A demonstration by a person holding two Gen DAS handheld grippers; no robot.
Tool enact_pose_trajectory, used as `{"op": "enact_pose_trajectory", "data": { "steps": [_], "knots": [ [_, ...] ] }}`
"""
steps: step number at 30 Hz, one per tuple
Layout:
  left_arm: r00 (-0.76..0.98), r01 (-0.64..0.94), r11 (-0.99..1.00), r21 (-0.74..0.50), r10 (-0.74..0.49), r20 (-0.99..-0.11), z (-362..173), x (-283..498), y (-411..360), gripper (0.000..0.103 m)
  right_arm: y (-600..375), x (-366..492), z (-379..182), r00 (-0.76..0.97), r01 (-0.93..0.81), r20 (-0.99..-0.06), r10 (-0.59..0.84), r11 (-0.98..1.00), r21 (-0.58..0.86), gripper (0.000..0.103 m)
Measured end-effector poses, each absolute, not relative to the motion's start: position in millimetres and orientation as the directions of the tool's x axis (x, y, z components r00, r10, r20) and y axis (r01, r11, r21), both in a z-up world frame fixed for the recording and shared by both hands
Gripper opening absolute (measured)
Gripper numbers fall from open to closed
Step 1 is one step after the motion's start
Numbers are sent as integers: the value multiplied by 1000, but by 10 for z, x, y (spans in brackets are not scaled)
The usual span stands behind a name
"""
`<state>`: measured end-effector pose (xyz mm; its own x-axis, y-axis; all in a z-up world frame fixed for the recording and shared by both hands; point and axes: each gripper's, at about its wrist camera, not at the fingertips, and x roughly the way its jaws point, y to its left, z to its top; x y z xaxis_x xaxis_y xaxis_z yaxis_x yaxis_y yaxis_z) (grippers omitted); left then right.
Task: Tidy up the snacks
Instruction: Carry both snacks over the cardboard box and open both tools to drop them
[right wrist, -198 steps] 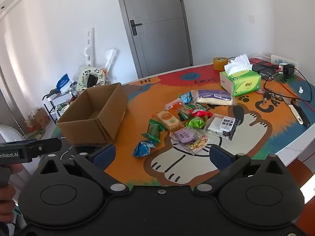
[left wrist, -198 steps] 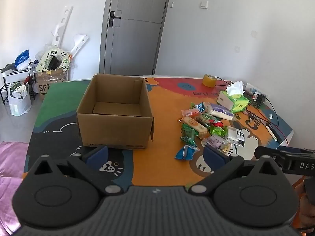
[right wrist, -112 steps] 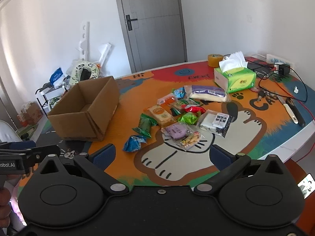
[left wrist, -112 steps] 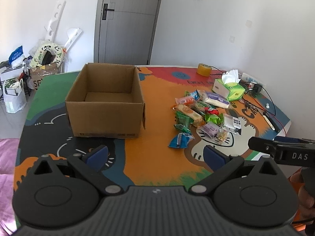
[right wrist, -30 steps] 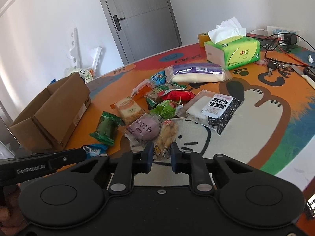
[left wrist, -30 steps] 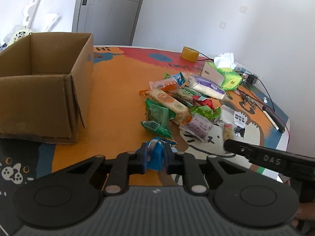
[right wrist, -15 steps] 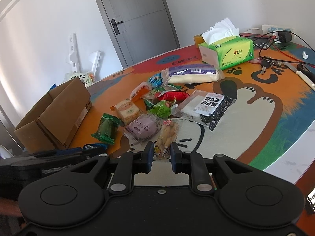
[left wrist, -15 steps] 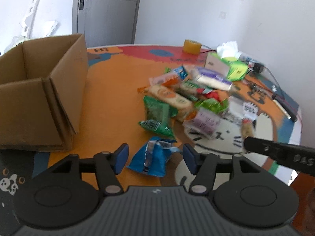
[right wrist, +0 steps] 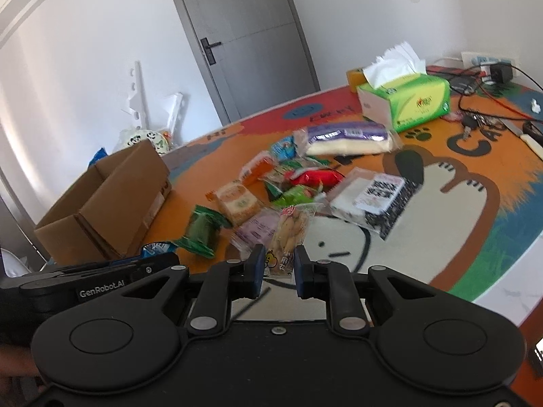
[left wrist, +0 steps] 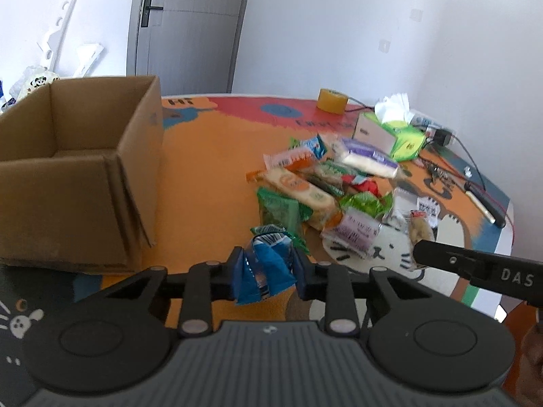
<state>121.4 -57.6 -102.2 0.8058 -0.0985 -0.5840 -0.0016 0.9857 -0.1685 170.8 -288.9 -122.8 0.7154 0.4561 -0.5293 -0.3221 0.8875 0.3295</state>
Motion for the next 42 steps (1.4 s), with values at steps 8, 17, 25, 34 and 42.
{"op": "enact_pose_trajectory", "data": {
  "steps": [8,17,25,34,42],
  "knots": [
    [842,-6,984,-177,-90,-532,-760,1078,-472,29,-2740,1702,-1061,724,-370,-485,489,870,325,19],
    [876,-39,983,-179,-53,-480,-529,984,-283,29,-2486,1731,-879,719,-432,-445,534,844,316,19],
    [894,-82,981,-174,-5,-449,-390,943,-111,29,-2204,1805,-690,706,-497,-399,585,811,309,19],
    [907,-156,972,-177,69,-416,-281,934,197,29,-1823,1884,-573,672,-569,-368,643,766,299,19],
    [898,-229,953,-197,128,-421,-312,1018,550,29,-1464,1939,-543,634,-616,-367,681,732,293,19]
  ]
}}
